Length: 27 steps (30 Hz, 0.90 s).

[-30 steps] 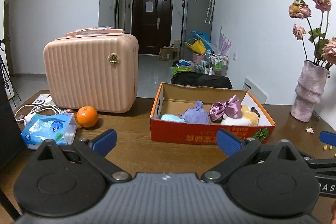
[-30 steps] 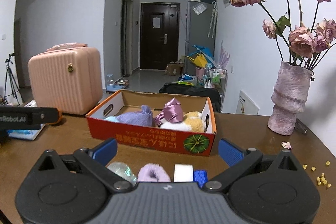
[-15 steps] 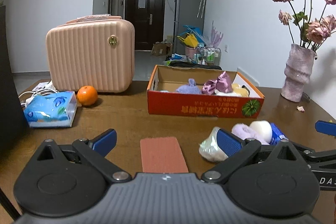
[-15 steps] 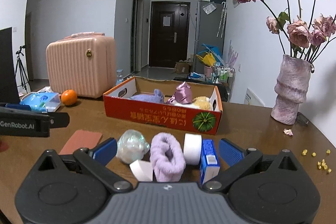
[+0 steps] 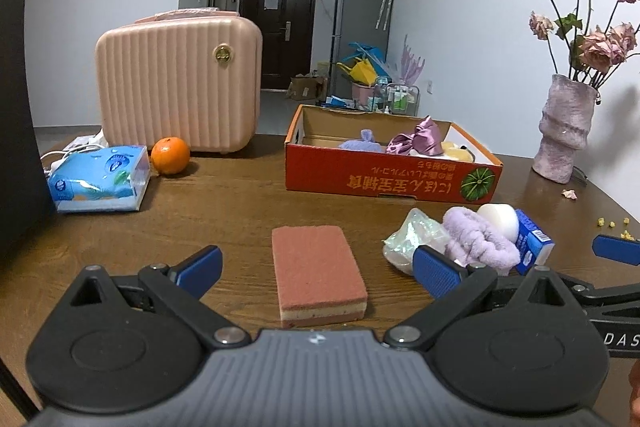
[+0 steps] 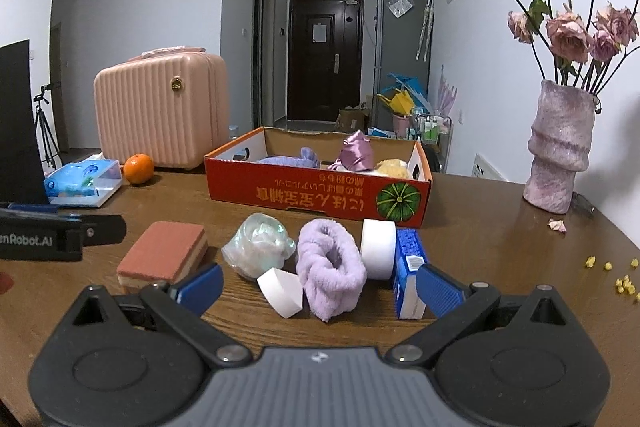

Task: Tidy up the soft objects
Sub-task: 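Grasp the lavender fuzzy sock roll with the right gripper and lift it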

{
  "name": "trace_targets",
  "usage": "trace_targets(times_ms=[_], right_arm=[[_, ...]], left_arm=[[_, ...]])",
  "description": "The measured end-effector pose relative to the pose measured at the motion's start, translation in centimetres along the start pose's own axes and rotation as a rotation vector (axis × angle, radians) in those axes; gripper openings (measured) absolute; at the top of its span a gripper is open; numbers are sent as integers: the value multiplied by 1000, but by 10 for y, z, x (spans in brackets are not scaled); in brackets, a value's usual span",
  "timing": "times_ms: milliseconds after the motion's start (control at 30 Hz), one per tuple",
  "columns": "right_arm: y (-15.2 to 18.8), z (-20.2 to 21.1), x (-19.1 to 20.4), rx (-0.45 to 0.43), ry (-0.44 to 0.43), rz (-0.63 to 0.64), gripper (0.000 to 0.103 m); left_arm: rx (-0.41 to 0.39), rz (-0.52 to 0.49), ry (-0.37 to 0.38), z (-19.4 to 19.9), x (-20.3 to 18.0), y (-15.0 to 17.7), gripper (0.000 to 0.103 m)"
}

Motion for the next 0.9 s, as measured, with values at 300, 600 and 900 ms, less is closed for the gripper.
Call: trace_targets(times_ms=[300, 600, 900], right_arm=[[1, -22, -1, 15, 7, -5, 100], [6, -52, -9, 45, 25, 5, 90], [10, -87, -22, 88, 15, -28, 80]], left_arm=[[7, -11, -17, -10, 7, 8, 103], [10, 5, -21, -17, 15, 8, 103], [7, 2, -42, -27, 25, 7, 103]])
Point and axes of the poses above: each gripper's, at about its wrist camera, not at the fingertips, and z roughly against the way its jaws point, x to its left, y to its underside, the point moved 7 cm from there along -z, roughly the way its jaws point
